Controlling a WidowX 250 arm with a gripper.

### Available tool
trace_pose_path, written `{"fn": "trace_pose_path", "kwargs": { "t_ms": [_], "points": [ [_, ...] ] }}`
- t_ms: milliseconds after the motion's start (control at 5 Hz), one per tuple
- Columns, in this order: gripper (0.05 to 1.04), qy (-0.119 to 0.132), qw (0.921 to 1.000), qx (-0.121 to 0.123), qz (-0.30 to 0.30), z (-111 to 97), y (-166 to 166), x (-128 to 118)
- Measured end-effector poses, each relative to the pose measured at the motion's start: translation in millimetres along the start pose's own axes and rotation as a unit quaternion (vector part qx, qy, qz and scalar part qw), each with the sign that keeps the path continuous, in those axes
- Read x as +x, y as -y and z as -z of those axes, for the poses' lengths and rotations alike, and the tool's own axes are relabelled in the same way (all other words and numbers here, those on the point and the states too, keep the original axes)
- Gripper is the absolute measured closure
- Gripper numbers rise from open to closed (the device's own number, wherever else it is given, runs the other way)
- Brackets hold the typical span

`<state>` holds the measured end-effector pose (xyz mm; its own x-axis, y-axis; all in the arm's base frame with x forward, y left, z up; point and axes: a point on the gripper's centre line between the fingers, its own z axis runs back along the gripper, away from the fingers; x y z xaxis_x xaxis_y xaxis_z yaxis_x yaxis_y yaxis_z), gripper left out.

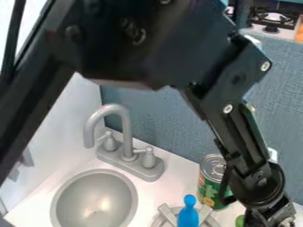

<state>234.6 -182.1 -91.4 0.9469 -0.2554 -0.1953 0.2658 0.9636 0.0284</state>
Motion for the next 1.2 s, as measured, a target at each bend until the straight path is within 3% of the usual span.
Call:
{"fn": "trace_pose_path", "kwargs": {
  "t_ms": [200,400,600,800,1000,1200],
  "points": [
    [0.349,0.024,0.9994,-0.026,0.006,0.2,3.6,8.4],
    [0.107,0.01,0.9994,-0.032,0.006,7.0,3.7,5.2],
    [0.078,0.015,0.9994,-0.02,-0.023,-9.1,-1.1,2.3],
    [0.083,0.079,0.9961,-0.024,-0.033,-47.6,-5.5,6.6],
    [0.083,0.126,0.9906,-0.042,-0.033,-93.4,-5.5,0.8],
    [0.083,0.146,0.9885,-0.025,-0.03,-124.1,-16.3,-10.3]
  ]
}}
